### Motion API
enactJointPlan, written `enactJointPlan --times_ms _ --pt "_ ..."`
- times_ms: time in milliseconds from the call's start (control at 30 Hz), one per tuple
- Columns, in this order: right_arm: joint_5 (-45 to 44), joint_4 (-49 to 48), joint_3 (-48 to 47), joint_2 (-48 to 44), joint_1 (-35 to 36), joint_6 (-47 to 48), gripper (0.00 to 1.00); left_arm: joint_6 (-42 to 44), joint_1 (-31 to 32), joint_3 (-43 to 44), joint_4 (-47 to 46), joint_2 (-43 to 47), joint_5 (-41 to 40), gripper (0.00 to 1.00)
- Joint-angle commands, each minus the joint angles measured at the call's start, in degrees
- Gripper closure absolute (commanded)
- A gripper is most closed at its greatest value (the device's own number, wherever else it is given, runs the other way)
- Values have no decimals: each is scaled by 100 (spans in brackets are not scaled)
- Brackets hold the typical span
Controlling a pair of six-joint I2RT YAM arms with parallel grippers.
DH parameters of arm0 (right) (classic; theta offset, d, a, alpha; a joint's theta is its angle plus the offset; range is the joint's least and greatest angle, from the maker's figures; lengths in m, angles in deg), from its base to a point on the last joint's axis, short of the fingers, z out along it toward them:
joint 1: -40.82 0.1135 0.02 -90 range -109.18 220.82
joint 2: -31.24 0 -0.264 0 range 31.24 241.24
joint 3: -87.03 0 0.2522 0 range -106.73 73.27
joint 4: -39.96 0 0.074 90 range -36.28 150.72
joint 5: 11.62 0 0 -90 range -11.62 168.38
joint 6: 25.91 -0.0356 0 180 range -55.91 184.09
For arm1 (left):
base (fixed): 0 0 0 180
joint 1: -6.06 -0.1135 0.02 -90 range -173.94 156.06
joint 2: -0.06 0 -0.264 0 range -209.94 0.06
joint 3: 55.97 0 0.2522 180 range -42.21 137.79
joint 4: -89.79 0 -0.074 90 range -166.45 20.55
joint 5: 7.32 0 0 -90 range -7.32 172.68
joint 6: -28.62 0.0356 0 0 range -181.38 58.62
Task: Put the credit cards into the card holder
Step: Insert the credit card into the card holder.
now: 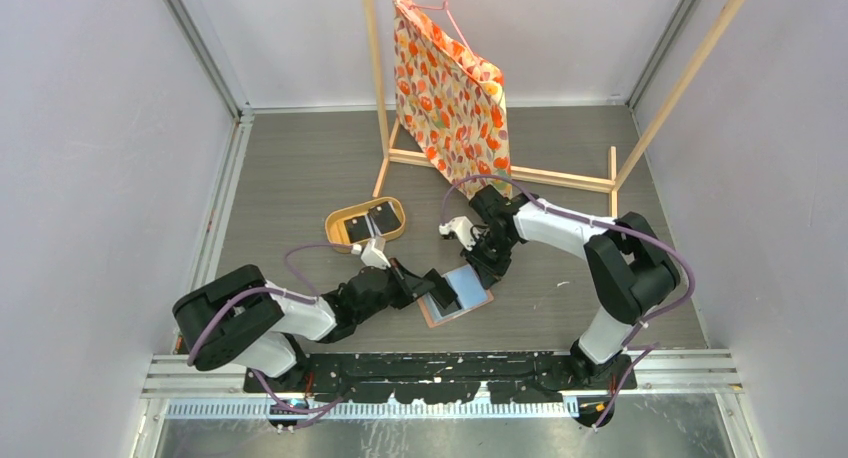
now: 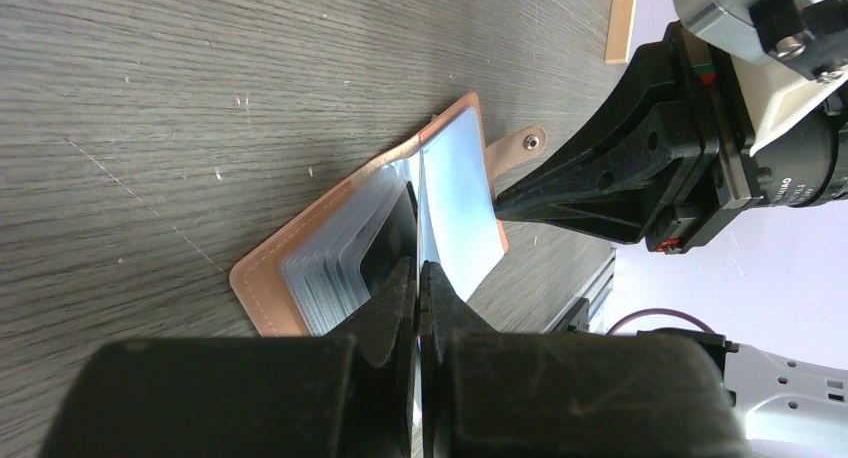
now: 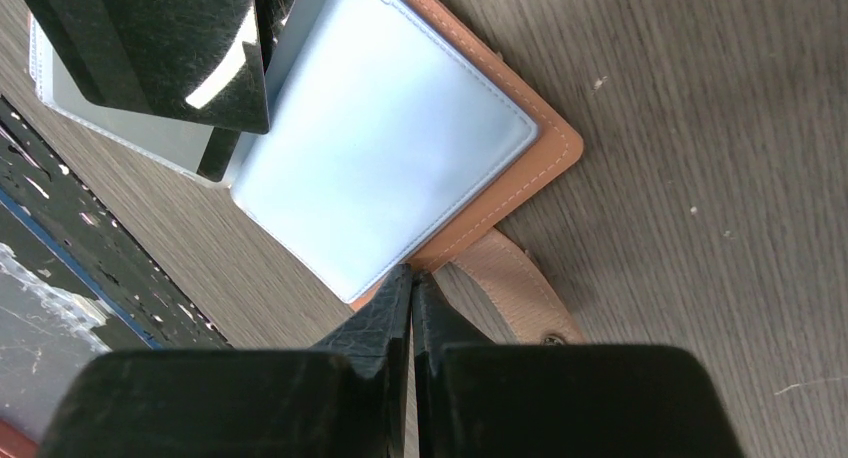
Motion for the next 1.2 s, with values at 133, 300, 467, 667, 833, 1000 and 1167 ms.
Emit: enactJointPlan --times_ms 133,300,467,667,833,1000,1167 --pt "-86 70 -255 94 78 -48 92 -142 125 156 -7 1 -330 100" --pt "-82 79 -264 102 84 -55 92 -315 253 151 26 -53 -430 100" --pt "-69 99 -282 104 96 -60 92 -391 384 197 18 -165 -542 100" --pt "-44 114 -283 80 97 -62 92 -561 592 230 -122 -386 -804 100" --pt "-34 127 -287 78 96 -56 92 -755 734 230 -525 -777 -948 100" --pt "-28 131 -299 59 96 -54 92 -917 822 204 -951 -1136 -964 100" --pt "-25 137 -300 59 100 -58 92 -976 850 192 -1164 -1308 -951 100"
